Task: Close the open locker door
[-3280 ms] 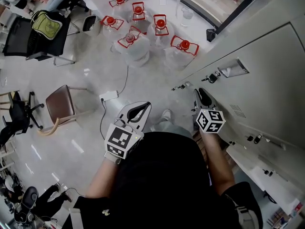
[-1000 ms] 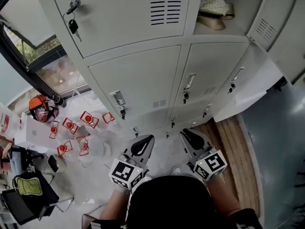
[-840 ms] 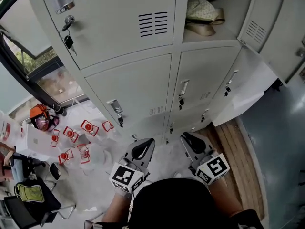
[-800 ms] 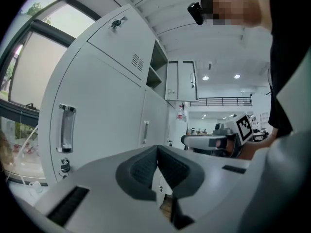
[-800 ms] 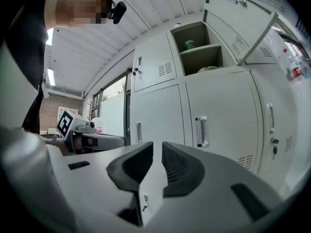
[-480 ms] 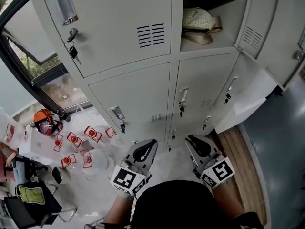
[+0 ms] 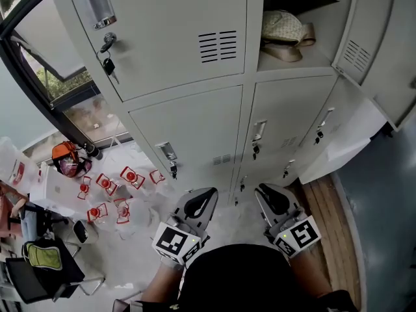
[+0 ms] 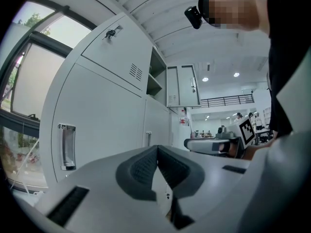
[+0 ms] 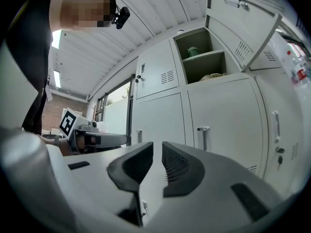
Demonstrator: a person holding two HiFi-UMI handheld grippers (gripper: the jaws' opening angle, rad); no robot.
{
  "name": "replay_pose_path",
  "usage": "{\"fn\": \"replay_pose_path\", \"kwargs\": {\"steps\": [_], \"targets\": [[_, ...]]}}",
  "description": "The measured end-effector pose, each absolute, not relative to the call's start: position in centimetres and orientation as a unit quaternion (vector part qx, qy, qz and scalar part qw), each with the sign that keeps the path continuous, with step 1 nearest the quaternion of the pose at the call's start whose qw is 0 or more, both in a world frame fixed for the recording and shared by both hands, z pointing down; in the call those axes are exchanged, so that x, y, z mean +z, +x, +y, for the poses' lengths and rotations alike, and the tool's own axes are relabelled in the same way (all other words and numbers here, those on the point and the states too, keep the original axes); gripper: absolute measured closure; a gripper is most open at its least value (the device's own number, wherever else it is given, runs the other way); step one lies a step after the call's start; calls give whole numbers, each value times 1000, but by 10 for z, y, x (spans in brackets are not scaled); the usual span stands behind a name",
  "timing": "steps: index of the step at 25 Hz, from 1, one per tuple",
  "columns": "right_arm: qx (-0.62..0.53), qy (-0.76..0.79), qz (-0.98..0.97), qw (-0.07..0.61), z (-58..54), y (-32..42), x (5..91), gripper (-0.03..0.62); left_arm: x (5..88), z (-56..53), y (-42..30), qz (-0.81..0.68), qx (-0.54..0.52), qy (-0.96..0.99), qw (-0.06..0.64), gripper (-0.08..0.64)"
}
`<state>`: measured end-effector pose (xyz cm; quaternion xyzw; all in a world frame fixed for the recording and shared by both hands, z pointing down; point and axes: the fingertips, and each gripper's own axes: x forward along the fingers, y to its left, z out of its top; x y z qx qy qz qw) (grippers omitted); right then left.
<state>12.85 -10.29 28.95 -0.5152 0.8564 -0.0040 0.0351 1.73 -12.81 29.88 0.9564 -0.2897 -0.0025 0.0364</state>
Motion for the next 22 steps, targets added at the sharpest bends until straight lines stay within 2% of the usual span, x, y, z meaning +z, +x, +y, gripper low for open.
{"fn": "replay_pose_path", "kwargs": {"steps": [22], "targets": [[-18,-527,849,37,-107,130,299,520,313,-132,19,-283,3,958,52,538]]}}
